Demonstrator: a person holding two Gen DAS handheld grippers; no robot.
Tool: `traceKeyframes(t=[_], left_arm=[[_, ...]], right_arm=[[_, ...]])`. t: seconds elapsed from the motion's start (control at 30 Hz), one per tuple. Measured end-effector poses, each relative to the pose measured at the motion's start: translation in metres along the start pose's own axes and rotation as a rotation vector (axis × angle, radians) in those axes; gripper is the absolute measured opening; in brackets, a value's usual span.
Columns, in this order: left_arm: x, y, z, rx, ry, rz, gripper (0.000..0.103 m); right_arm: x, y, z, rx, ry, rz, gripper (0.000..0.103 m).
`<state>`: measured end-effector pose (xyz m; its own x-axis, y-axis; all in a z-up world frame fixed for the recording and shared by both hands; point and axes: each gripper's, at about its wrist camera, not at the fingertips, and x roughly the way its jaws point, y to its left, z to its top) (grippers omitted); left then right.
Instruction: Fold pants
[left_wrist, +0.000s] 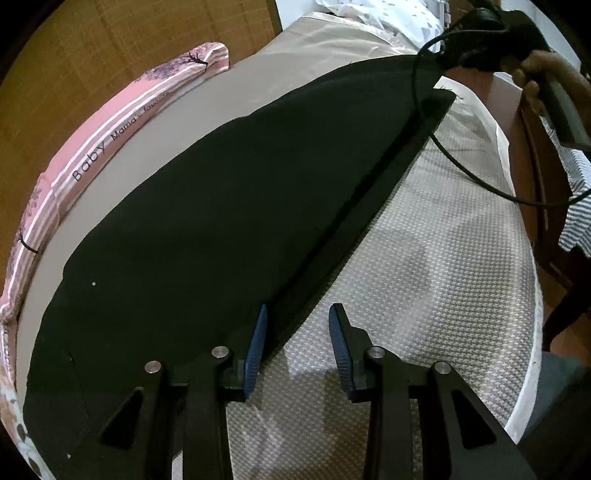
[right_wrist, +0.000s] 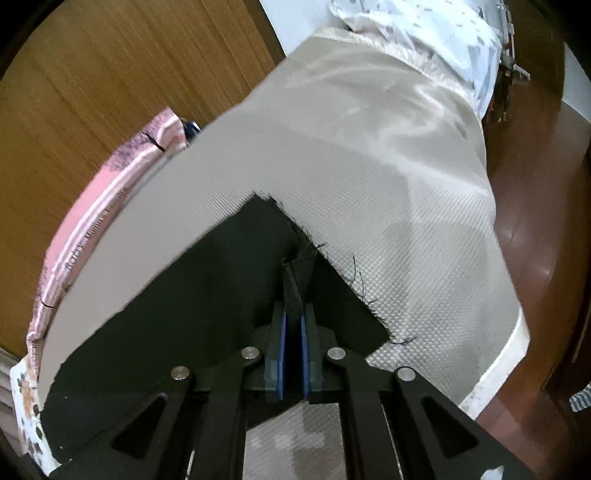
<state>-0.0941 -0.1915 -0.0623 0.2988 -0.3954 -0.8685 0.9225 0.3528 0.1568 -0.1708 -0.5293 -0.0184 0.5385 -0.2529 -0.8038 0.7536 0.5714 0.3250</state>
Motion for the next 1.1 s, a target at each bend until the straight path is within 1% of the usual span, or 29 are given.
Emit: traceKeyframes(t=[0.03,0.1,0.13,0.2,0.23,0.33,0.4,0.43,0.47,0.53,0.6,0.63,0.67,0.7,0.77,0.87,0.97,1.0,1.03,1.1], left_arm=[[-0.001,0.001,0.000,-0.002,0.000,-0.019,0.036],[0.000,0.001,0.000,0.006,0.008,-0.031,0.036],[0.001,0.001,0.000,0.011,0.013,-0.033,0.036],[-0.001,0.001,0.000,0.016,0.016,-0.039,0.036],[-0.001,0.001,-0.001,0.013,0.016,-0.050,0.036],[0.001,0.004,-0.001,-0.002,0.023,-0.075,0.036],[-0.001,0.006,0.000,-0.007,0.024,-0.088,0.036],[-0.003,0.007,0.001,-0.012,0.021,-0.099,0.036],[-0.005,0.010,0.002,-0.020,0.013,-0.109,0.036],[-0.011,0.019,0.006,-0.057,-0.015,-0.116,0.036],[-0.014,0.027,0.010,-0.086,-0.036,-0.102,0.037],[-0.014,0.031,0.011,-0.096,-0.039,-0.093,0.039],[-0.014,0.036,0.012,-0.107,-0.041,-0.084,0.039],[-0.012,0.040,0.012,-0.117,-0.036,-0.078,0.039],[-0.006,0.046,0.012,-0.131,-0.013,-0.075,0.039],[0.006,0.049,0.007,-0.160,0.040,-0.118,0.039],[0.005,0.045,0.003,-0.161,0.032,-0.123,0.039],[0.004,0.044,0.002,-0.162,0.033,-0.129,0.039],[0.004,0.043,0.001,-0.160,0.035,-0.134,0.039],[0.004,0.041,0.000,-0.143,0.036,-0.120,0.039]], right_arm=[[-0.004,0.001,0.000,-0.009,-0.008,-0.007,0.005],[-0.003,0.002,-0.004,-0.041,-0.007,-0.036,0.005],[0.006,0.000,-0.007,-0.041,0.015,-0.060,0.005],[0.016,-0.012,-0.014,0.003,0.065,-0.076,0.005],[0.019,-0.016,-0.017,0.016,0.075,-0.079,0.005],[0.026,-0.019,-0.023,0.004,0.074,-0.115,0.006],[0.027,-0.018,-0.020,-0.003,0.068,-0.121,0.008],[0.028,-0.015,-0.019,-0.020,0.071,-0.131,0.011],[0.027,-0.013,-0.019,-0.024,0.076,-0.128,0.018],[0.025,-0.014,-0.016,-0.011,0.081,-0.082,0.019],[0.026,-0.019,-0.014,0.025,0.092,-0.057,0.020],[0.026,-0.024,-0.014,0.054,0.092,-0.032,0.020],[0.027,-0.029,-0.012,0.090,0.099,0.002,0.016],[0.028,-0.032,-0.011,0.101,0.106,0.006,0.011],[0.024,-0.034,-0.010,0.110,0.094,0.004,0.005],[0.008,-0.024,-0.008,0.027,0.028,-0.055,0.003],[-0.003,-0.016,-0.011,-0.044,-0.030,-0.149,0.002],[-0.001,-0.015,-0.013,-0.067,-0.034,-0.185,0.002],[0.006,-0.016,-0.016,-0.081,-0.012,-0.198,0.002],[0.020,-0.022,-0.019,-0.081,0.029,-0.222,0.002]])
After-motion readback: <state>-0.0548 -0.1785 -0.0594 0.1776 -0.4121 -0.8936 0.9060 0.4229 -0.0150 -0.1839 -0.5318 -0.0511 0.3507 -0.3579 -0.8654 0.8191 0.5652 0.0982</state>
